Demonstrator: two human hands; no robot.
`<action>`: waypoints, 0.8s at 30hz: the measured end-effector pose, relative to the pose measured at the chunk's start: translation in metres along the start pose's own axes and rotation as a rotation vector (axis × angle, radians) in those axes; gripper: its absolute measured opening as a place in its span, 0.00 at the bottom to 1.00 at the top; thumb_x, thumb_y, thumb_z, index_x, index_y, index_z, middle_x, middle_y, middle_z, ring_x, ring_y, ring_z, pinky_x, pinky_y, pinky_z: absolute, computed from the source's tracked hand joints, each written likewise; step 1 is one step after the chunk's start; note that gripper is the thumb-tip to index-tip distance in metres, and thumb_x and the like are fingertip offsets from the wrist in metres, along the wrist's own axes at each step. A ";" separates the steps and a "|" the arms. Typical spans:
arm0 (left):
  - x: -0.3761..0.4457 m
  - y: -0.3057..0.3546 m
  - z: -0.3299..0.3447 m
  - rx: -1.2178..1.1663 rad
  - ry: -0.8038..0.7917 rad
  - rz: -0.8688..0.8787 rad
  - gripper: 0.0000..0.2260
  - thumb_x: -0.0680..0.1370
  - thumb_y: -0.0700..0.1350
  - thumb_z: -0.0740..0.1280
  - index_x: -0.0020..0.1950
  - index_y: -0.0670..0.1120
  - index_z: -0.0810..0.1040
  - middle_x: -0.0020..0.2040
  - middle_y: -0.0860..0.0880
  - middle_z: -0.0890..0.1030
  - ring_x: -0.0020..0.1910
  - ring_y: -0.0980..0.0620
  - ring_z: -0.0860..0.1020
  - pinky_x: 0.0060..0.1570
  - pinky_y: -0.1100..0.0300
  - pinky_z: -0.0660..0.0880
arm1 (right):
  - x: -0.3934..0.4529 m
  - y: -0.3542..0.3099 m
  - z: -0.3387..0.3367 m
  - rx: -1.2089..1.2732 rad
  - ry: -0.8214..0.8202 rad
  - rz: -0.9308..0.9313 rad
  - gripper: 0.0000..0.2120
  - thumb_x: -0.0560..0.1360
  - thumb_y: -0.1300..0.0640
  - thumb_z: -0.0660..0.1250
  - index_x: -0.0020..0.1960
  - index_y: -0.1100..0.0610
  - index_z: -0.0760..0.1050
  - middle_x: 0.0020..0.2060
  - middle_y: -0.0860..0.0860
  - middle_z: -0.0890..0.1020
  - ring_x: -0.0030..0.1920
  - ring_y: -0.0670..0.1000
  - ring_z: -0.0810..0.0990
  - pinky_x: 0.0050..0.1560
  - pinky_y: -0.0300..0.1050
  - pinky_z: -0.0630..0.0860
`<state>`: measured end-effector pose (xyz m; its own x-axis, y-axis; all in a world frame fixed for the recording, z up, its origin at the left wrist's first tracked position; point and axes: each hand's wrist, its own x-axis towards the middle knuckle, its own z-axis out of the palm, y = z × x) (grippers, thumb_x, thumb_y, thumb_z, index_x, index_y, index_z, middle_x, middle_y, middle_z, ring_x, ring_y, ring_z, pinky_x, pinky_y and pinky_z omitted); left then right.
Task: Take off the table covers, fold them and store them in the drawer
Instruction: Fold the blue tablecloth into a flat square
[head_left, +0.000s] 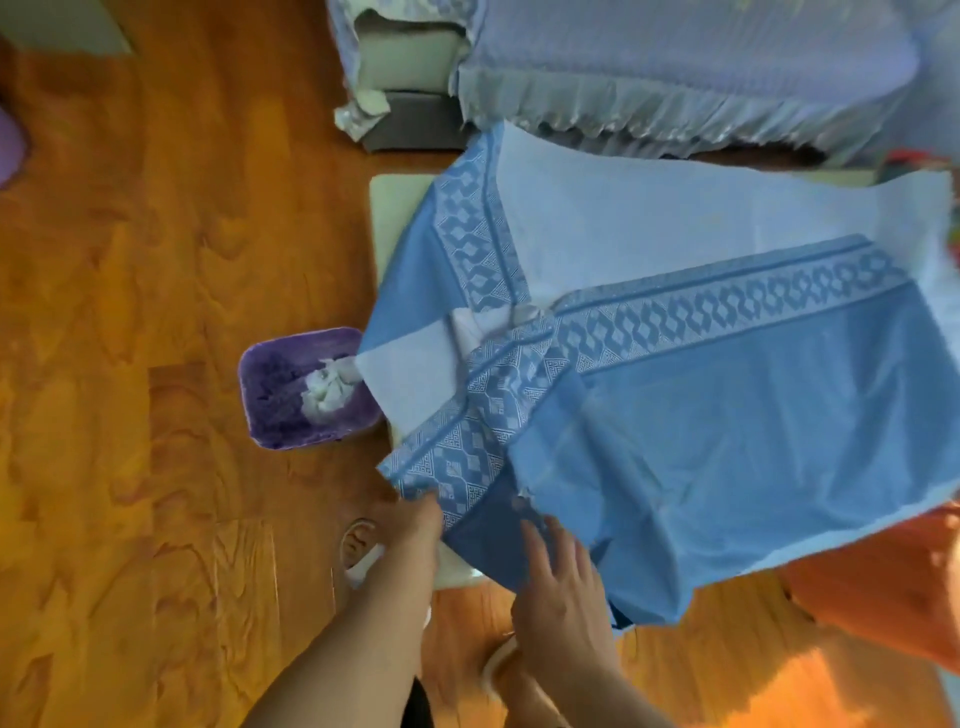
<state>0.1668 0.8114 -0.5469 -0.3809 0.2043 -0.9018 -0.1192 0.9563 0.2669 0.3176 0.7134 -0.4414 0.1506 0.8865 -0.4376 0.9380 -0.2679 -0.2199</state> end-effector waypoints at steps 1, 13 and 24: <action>-0.003 0.004 -0.002 0.036 0.027 0.017 0.35 0.61 0.61 0.75 0.62 0.42 0.78 0.56 0.42 0.84 0.52 0.38 0.84 0.54 0.47 0.81 | -0.004 -0.002 0.004 -0.014 -0.012 -0.019 0.38 0.59 0.64 0.71 0.70 0.57 0.73 0.69 0.59 0.73 0.63 0.61 0.75 0.59 0.56 0.78; 0.021 -0.006 -0.024 -0.020 -0.149 0.233 0.14 0.76 0.44 0.74 0.58 0.44 0.76 0.37 0.47 0.74 0.27 0.52 0.69 0.26 0.64 0.67 | -0.018 0.035 0.028 -0.126 0.109 0.239 0.42 0.67 0.64 0.69 0.79 0.56 0.60 0.76 0.62 0.62 0.75 0.66 0.60 0.74 0.62 0.61; -0.001 -0.002 -0.026 0.051 -0.138 0.434 0.02 0.82 0.44 0.66 0.49 0.48 0.76 0.49 0.44 0.83 0.46 0.44 0.81 0.48 0.49 0.79 | -0.030 0.103 -0.001 0.146 0.249 0.077 0.11 0.72 0.62 0.72 0.36 0.50 0.74 0.35 0.46 0.74 0.41 0.55 0.73 0.44 0.49 0.69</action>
<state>0.1431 0.8040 -0.5376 -0.2597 0.6111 -0.7477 0.0712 0.7843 0.6163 0.4100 0.6595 -0.4501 0.3086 0.9218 -0.2344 0.8686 -0.3736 -0.3256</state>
